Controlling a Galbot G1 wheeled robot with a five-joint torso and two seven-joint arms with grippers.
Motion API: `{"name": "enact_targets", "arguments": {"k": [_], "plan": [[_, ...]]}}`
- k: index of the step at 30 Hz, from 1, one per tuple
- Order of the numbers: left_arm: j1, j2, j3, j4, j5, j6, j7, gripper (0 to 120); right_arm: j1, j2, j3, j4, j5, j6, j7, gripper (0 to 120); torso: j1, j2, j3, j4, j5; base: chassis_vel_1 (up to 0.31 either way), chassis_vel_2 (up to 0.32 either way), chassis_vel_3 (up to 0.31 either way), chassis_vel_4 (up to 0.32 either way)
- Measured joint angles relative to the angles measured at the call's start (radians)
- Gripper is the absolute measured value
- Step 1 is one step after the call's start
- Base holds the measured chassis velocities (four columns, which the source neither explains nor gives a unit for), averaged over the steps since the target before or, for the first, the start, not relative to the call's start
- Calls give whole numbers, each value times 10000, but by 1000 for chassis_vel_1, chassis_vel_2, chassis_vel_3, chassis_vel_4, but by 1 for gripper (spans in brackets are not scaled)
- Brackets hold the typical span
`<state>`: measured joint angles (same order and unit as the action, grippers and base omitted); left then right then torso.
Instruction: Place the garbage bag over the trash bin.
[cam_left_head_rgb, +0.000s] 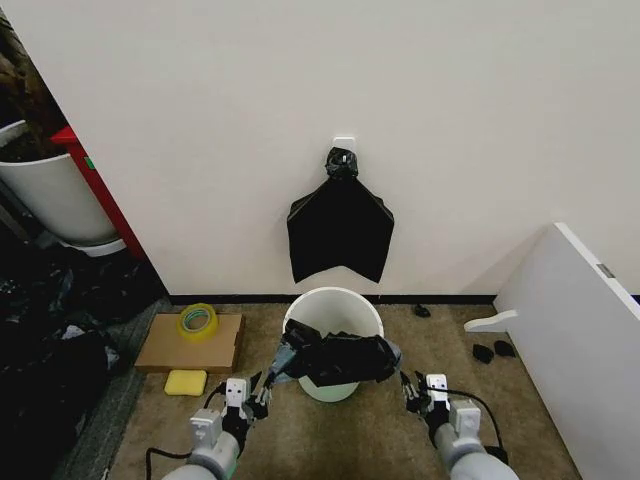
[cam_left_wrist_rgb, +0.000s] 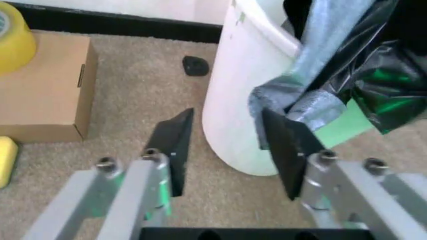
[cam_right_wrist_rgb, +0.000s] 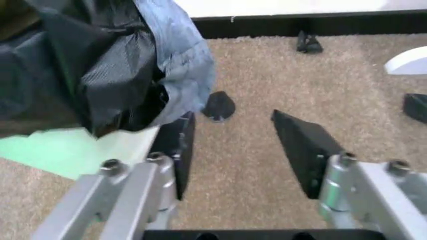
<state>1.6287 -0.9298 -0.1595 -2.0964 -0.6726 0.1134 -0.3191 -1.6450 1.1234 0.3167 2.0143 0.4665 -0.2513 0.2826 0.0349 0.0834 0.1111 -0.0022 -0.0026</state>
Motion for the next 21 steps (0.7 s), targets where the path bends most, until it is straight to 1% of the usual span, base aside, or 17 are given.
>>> {"name": "enact_targets", "arguments": {"k": [1,2,4,5,6,7,8,9,10,13,14,16,17,18,19,20,21], "plan": [[146,27,-151,-52,-64,-146,94,51,-178,-17,129,88,1,62,-22,52,0,0,0,-1,1,0,0,0,0],[146,27,-151,-52,-64,-146,94,51,-178,-17,129,88,1,62,-22,52,0,0,0,-1,1,0,0,0,0],[339,46,-431,-66,-244,-592,273,59,-368,-24,311,191,9,141,-29,60,0,0,0,-1,0,0,0,0,0],[339,46,-431,-66,-244,-592,273,59,-368,-24,311,191,9,141,-29,60,0,0,0,-1,0,0,0,0,0],[401,50,-597,4,-354,-945,438,67,-475,-27,420,250,18,185,-29,67,0,0,0,0,0,0,0,0,0],[419,51,-716,104,-417,-1244,550,69,-543,-26,483,285,26,211,-29,70,0,0,0,-1,1,0,0,0,0],[419,47,-1026,306,-624,-1789,813,77,-681,-21,589,367,31,269,-30,79,0,0,0,-1,-1,0,0,0,0],[422,58,-1171,354,-765,-1903,932,81,-734,-17,613,403,31,286,-30,82,0,0,0,0,-1,0,0,0,0],[422,58,-1171,354,-765,-1903,932,81,-734,-17,613,403,31,286,-30,82,0,0,0,0,-1,0,0,0,0],[452,239,-1686,621,-913,-2155,1758,94,-890,15,639,559,9,321,-22,95,0,0,0,-1,0,0,0,0,0],[452,239,-1686,621,-913,-2155,1758,94,-890,15,639,559,9,321,-22,95,0,0,0,-1,0,0,0,0,0],[431,380,-1844,885,-765,-2461,2517,99,-914,39,619,651,-50,322,-10,99,0,0,0,0,-1,0,0,0,0],[392,475,-1913,1119,-627,-2784,3190,100,-911,53,593,723,-95,322,5,100,0,0,0,-1,-1,0,0,0,0],[392,475,-1913,1119,-627,-2784,3190,100,-911,53,593,723,-95,322,5,100,0,0,0,-1,-1,0,0,0,0],[334,519,-1940,1321,-415,-3041,3646,100,-900,61,575,770,-133,322,13,100,0,0,0,0,1,0,0,0,0],[176,526,-1917,1688,-15,-3524,4120,100,-880,74,544,838,-227,342,15,100,0,0,0,0,1,0,0,0,0],[72,523,-1875,1912,164,-3826,4336,100,-870,78,528,876,-294,376,14,100,0,0,0,-1,-1,0,0,0,0]]}}
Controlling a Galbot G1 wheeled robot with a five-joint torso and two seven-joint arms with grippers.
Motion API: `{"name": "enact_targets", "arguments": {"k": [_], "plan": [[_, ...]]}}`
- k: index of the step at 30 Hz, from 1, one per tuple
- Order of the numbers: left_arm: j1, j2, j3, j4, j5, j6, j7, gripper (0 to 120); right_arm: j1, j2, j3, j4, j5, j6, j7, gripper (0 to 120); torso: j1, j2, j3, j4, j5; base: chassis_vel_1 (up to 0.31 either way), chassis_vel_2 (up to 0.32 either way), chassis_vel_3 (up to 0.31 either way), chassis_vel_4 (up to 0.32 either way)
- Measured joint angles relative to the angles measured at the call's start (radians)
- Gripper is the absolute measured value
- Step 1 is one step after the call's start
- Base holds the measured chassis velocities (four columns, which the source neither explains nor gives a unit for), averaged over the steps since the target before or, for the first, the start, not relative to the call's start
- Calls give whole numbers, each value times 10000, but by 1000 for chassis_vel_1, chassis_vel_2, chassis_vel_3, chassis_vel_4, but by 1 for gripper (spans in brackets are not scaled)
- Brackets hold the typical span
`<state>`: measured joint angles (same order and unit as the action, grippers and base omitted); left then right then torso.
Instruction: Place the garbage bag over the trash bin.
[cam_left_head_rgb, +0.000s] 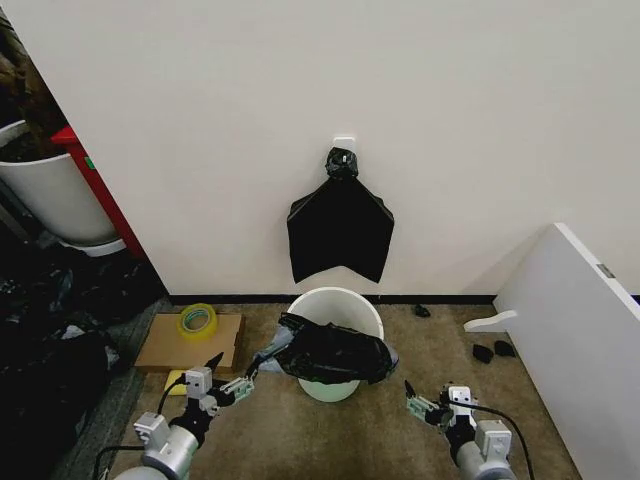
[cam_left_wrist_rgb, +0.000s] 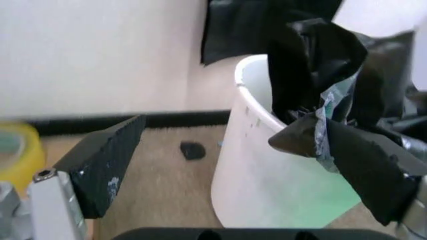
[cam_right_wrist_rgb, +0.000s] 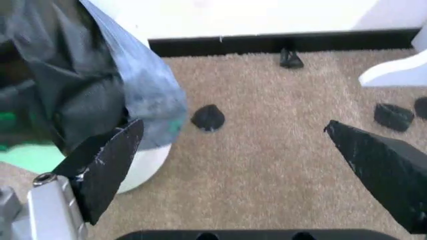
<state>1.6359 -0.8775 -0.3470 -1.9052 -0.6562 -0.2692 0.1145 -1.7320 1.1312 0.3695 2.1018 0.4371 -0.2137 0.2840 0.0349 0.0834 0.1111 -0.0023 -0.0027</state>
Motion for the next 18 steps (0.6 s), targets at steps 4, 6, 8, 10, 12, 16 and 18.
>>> {"name": "enact_targets", "arguments": {"k": [4,6,8,10,12,16,18], "plan": [[-347,-42,208,837,552,-892,580,100,3,5,-31,192,-238,151,-45,100,0,0,0,0,0,0,0,0,0],[-479,-48,239,1187,659,-1330,1001,100,-6,-5,-31,251,-273,169,-55,100,0,0,0,1,0,0,0,0,0],[-841,-50,250,2022,652,-2406,2337,100,-20,-23,-33,303,-287,170,-58,100,0,0,0,1,-1,0,0,0,0],[-1095,-37,232,2480,470,-2964,3239,100,-17,-31,-44,304,-288,169,-58,100,0,0,1,1,-1,0,0,0,0],[-1668,-45,199,3289,-167,-4001,5180,99,13,-37,-79,296,-288,167,-58,100,0,0,0,0,1,0,0,0,0],[-2099,-25,325,3791,-535,-4911,6282,97,68,-36,-154,249,-292,146,-57,100,0,0,1,-4,0,0,0,0,0],[-2253,-11,467,3906,-918,-5312,6894,96,131,-19,-221,215,-309,121,-51,100,0,0,1,2,1,0,0,0,0]]}}
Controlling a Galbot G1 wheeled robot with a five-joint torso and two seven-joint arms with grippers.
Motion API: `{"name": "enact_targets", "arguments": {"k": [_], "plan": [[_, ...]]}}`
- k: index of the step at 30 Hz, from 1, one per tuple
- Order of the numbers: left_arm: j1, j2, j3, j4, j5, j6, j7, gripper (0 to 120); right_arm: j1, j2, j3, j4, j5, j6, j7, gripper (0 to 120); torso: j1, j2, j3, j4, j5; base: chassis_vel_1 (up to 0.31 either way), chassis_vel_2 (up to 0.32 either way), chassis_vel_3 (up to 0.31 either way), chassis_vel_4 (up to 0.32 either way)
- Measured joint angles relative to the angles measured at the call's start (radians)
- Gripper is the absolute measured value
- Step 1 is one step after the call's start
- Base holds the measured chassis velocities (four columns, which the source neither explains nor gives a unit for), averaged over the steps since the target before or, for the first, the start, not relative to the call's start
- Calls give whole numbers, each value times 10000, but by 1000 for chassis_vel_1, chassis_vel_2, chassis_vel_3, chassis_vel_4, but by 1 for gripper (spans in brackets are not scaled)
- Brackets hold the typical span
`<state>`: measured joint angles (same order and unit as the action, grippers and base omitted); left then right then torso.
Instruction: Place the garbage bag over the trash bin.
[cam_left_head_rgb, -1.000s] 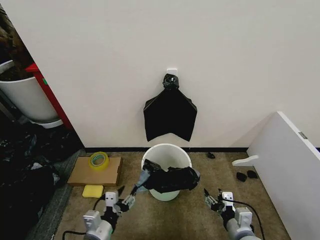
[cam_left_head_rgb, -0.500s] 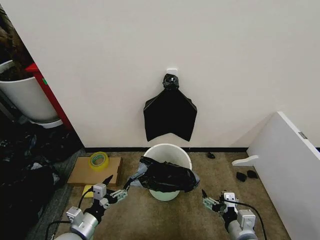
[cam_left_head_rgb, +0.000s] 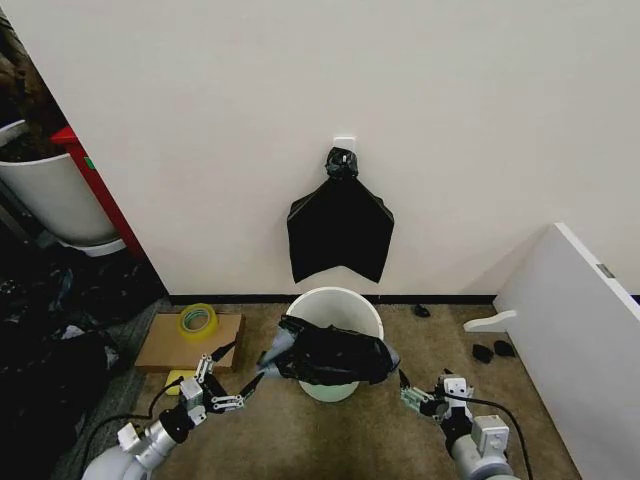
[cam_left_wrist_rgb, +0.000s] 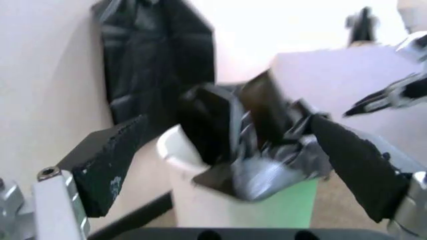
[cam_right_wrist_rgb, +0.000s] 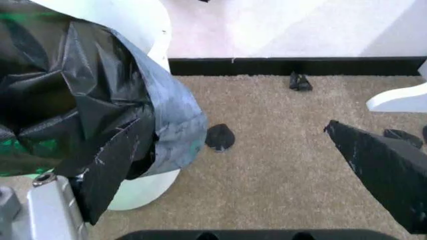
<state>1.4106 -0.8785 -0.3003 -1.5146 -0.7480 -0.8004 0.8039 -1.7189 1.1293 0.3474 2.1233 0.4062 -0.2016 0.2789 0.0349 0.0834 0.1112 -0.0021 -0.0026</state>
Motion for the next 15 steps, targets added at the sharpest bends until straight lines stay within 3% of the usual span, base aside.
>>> {"name": "enact_targets", "arguments": {"k": [4,8,11,12,15], "plan": [[-52,-58,137,-18,-591,-239,326,95,54,14,-81,-20,-34,-7,2,100,0,0,0,-3,-1,0,0,0,0],[41,-167,-141,-241,-305,70,-614,98,40,-7,3,30,-97,125,-88,100,0,-1,0,-2,0,0,0,0,0],[400,-427,-584,-895,-85,397,-2576,100,155,-143,439,238,-73,338,-524,100,0,0,0,-2,2,0,0,0,0],[400,-427,-584,-895,-85,397,-2576,100,155,-143,439,238,-73,338,-524,100,0,0,0,-2,2,0,0,0,0],[945,-911,-834,-1795,329,651,-5008,100,392,-772,946,549,156,379,-1441,100,0,-1,0,-5,2,0,0,0,0]]}}
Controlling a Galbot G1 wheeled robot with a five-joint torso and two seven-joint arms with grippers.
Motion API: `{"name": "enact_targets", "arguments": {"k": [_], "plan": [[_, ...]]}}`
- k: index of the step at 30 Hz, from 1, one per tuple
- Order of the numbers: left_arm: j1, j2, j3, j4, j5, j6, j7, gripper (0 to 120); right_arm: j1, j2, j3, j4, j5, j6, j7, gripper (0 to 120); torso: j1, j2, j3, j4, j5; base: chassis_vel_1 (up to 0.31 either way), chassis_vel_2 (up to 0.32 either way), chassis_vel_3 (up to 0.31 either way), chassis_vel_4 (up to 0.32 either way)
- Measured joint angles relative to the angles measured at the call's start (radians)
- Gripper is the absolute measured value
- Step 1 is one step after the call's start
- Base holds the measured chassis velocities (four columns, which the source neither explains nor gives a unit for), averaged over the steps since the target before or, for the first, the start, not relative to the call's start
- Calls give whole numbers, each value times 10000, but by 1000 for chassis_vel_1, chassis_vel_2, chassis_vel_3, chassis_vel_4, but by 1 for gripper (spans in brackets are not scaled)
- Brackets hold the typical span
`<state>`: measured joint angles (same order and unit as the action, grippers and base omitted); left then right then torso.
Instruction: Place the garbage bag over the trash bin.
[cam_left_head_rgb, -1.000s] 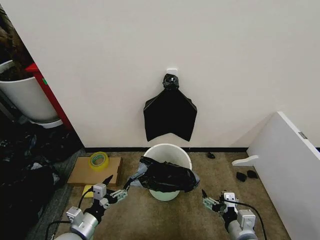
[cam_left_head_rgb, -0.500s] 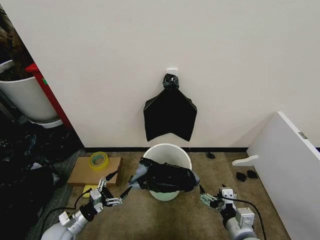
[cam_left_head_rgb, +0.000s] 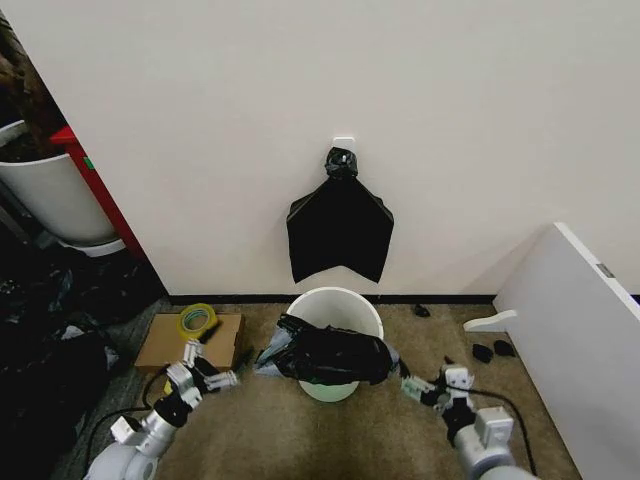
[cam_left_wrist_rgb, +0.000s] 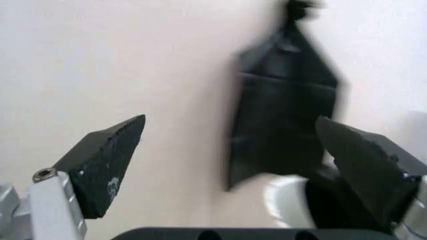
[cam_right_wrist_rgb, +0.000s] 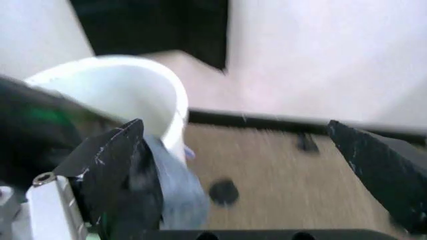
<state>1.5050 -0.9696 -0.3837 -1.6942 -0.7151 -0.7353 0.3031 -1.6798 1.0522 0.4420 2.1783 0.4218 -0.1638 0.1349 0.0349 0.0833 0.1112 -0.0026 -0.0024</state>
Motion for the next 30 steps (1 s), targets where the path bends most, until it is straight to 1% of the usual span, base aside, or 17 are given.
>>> {"name": "enact_targets", "arguments": {"k": [1,2,4,5,7,8,9,10,12,13,16,19,20,21,22,27,30], "plan": [[0,0,0,0,0,0,0,100,0,0,0,0,0,0,0,100,0,0,0,0,0,0,0,0,0],[216,-214,-109,-317,299,181,-947,100,252,-388,144,82,243,-144,-343,100,0,0,-1,0,0,0,0,0,0],[595,-648,-352,-819,763,494,-2003,100,833,-1193,275,67,788,-561,-961,100,0,1,0,4,3,0,0,0,0],[595,-648,-352,-819,763,494,-2003,100,833,-1193,275,67,788,-561,-961,100,0,1,0,4,3,0,0,0,0],[1009,-1104,-521,-1337,1421,871,-2948,100,1802,-2216,140,-314,1501,-1100,-1780,100,0,0,0,6,0,0,0,0,0],[1234,-1288,-562,-1627,1809,1148,-3537,100,2480,-2742,-169,-694,1883,-1396,-2343,100,0,0,1,6,3,0,0,0,0],[1234,-1288,-562,-1627,1809,1148,-3537,100,2480,-2742,-169,-694,1883,-1396,-2343,100,0,0,1,6,3,0,0,0,0],[1423,-1422,-578,-1877,2050,1372,-3978,100,3147,-3085,-600,-1050,2112,-1548,-2800,100,0,0,0,4,3,0,0,0,0],[1804,-1526,-649,-2246,2236,1587,-4197,100,4409,-3418,-1504,-1567,2480,-1859,-3387,100,0,0,0,3,3,0,0,0,0],[1804,-1526,-649,-2246,2236,1587,-4197,100,4409,-3418,-1504,-1567,2480,-1859,-3387,100,0,0,0,3,3,0,0,0,0],[2396,-1655,-711,-2669,2308,1627,-3886,100,6575,-3421,-3232,-2546,2975,-2382,-3794,100,0,0,0,6,-1,0,0,0,0],[2618,-1746,-685,-2817,2331,1626,-3750,100,7287,-3264,-3843,-3003,3044,-2514,-3864,100,0,0,1,4,-2,0,0,0,0],[2881,-1907,-627,-2952,2466,1626,-3628,100,8302,-2949,-4651,-3795,3050,-2633,-3994,100,0,0,1,3,6,0,0,0,0],[2986,-2000,-604,-2988,2598,1615,-3574,100,8714,-2792,-4979,-4172,3015,-2640,-4096,100,0,0,1,6,3,0,0,0,0],[3222,-2232,-562,-3039,2934,1494,-3415,100,9732,-2341,-5813,-5182,2811,-2470,-4502,100,1,-1,1,7,0,0,0,0,0],[3528,-2556,-492,-3165,3107,1347,-3253,100,10727,-1890,-6696,-6446,2260,-2141,-5162,100,1,0,1,7,-3,0,0,0,0],[3826,-3024,-362,-3237,3332,1153,-3142,100,11414,-1497,-7306,-7568,1932,-2017,-5758,100,1,0,1,4,-3,0,0,0,0]]}}
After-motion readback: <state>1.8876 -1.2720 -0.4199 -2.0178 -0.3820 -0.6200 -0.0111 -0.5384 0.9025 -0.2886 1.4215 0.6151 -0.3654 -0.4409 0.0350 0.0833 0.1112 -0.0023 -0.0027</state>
